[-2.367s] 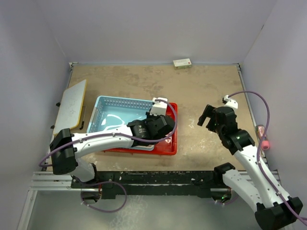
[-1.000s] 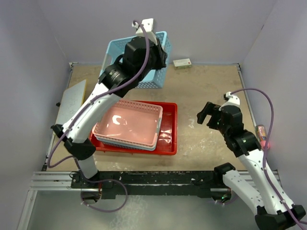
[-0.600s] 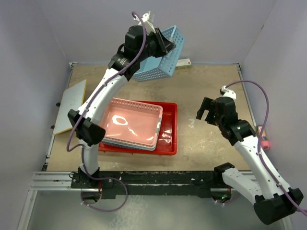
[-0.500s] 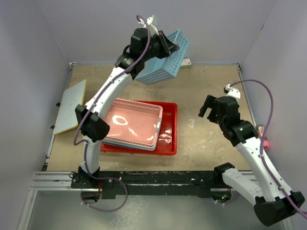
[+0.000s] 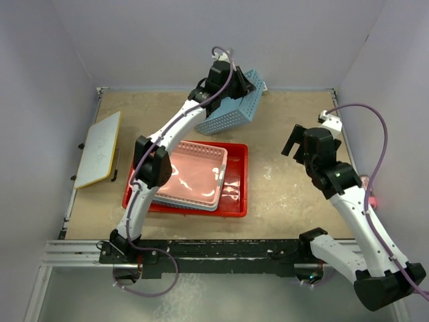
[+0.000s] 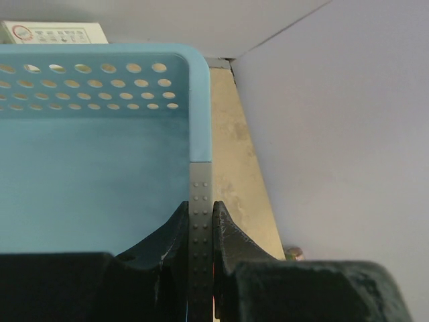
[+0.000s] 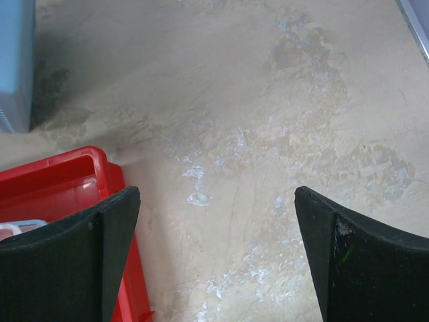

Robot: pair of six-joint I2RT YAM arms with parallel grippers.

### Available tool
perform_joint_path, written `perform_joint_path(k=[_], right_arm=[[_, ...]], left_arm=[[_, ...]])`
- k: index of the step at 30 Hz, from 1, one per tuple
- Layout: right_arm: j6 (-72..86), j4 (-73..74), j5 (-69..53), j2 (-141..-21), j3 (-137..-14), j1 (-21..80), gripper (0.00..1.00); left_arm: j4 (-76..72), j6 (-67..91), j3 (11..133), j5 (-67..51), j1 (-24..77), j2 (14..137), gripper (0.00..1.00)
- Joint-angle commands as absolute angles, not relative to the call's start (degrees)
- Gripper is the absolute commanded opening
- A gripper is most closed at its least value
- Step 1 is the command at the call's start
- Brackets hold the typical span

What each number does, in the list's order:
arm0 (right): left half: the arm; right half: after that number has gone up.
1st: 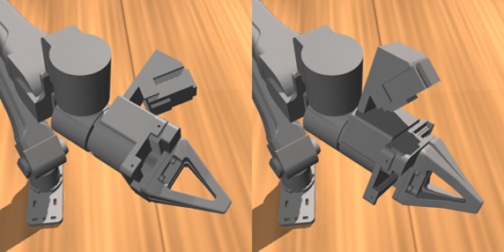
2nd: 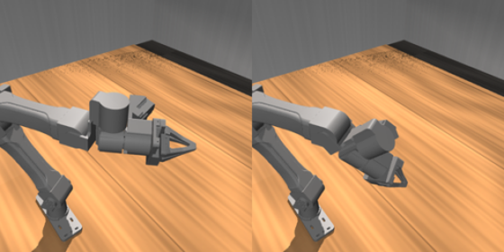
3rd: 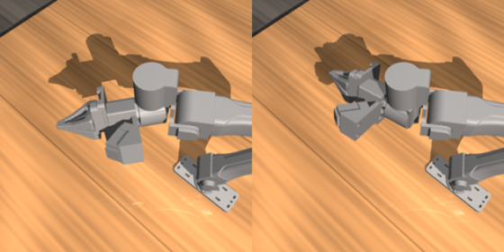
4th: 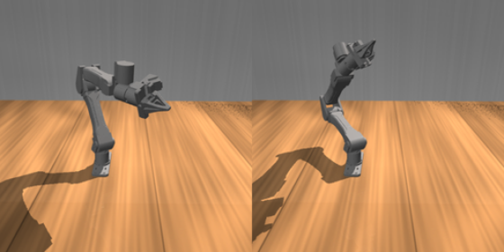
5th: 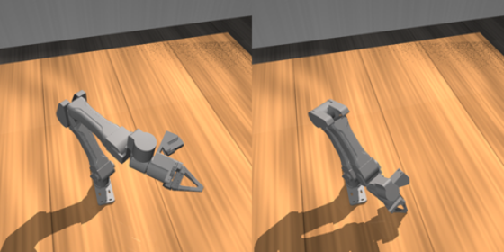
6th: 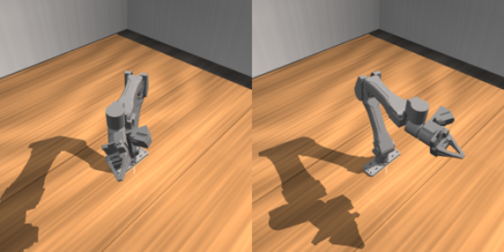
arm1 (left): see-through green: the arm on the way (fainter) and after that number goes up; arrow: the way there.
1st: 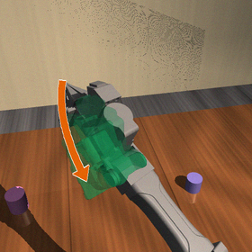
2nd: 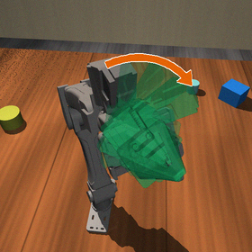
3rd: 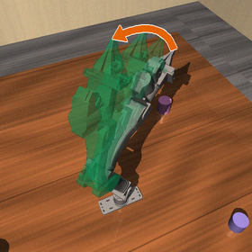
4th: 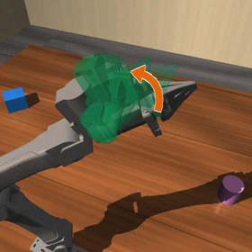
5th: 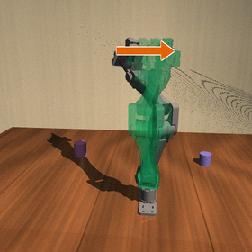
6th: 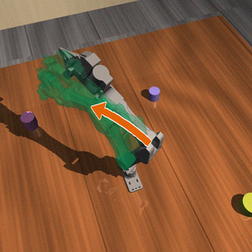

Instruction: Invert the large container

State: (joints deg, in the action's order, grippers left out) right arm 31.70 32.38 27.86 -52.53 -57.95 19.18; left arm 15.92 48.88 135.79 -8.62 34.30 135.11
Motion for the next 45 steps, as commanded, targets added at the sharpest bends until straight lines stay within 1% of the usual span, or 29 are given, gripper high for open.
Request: perform_joint_path(k=[1, 5, 8, 11, 13, 16, 23, 25, 27, 30, 33, 38, 45], right_arm=[[32.36, 32.47, 30.01, -52.70, -59.78, 19.25, 1.00], [32.52, 32.28, 30.19, -53.25, -59.95, 19.26, 1.00], [32.16, 32.61, 30.95, -53.64, -60.49, 19.25, 1.00], [31.91, 32.23, 31.20, -53.70, -60.32, 19.25, 1.00], [31.75, 31.82, 31.12, -53.76, -60.17, 19.25, 1.00], [31.79, 31.78, 31.41, -53.92, -60.20, 19.25, 1.00], [32.52, 31.31, 33.63, -51.75, -60.17, 19.25, 1.00], [32.52, 30.64, 34.32, -50.79, -59.87, 19.25, 1.00], [32.37, 30.40, 34.41, -50.16, -59.98, 19.25, 1.00], [32.43, 30.71, 34.32, -49.83, -60.10, 19.25, 1.00], [32.84, 30.82, 33.74, -49.82, -59.74, 19.25, 1.00], [33.29, 31.39, 32.87, -50.01, -59.72, 19.25, 1.00], [33.44, 31.70, 32.66, -49.48, -59.59, 19.25, 1.00]], left_arm=[[8.50, 46.61, 138.35, -2.66, 35.88, 136.31, 0.00], [7.54, 47.49, 138.98, -3.84, 36.39, 139.37, 0.00], [5.28, 49.17, 137.87, -6.13, 36.39, 139.12, 0.00], [4.71, 50.77, 140.14, -8.77, 36.17, 138.78, 0.00], [2.41, 55.75, 140.86, -11.61, 35.77, 138.41, 0.00], [-6.07, 65.93, 140.05, -16.68, 34.90, 137.98, 0.00], [-19.53, 83.40, 140.65, -19.26, 34.77, 138.36, 0.00], [-27.14, 90.20, 138.35, -19.51, 34.46, 138.55, 0.00], [-31.38, 94.73, 136.68, -19.55, 33.97, 139.07, 0.00], [-31.20, 95.68, 133.98, -19.73, 33.20, 138.94, 0.00], [-34.46, 98.46, 126.71, -18.64, 32.43, 137.95, 0.00], [-40.50, 103.51, 120.98, -18.96, 31.29, 139.27, 0.00], [-45.04, 106.13, 108.34, -19.76, 27.12, 136.02, 0.00]])
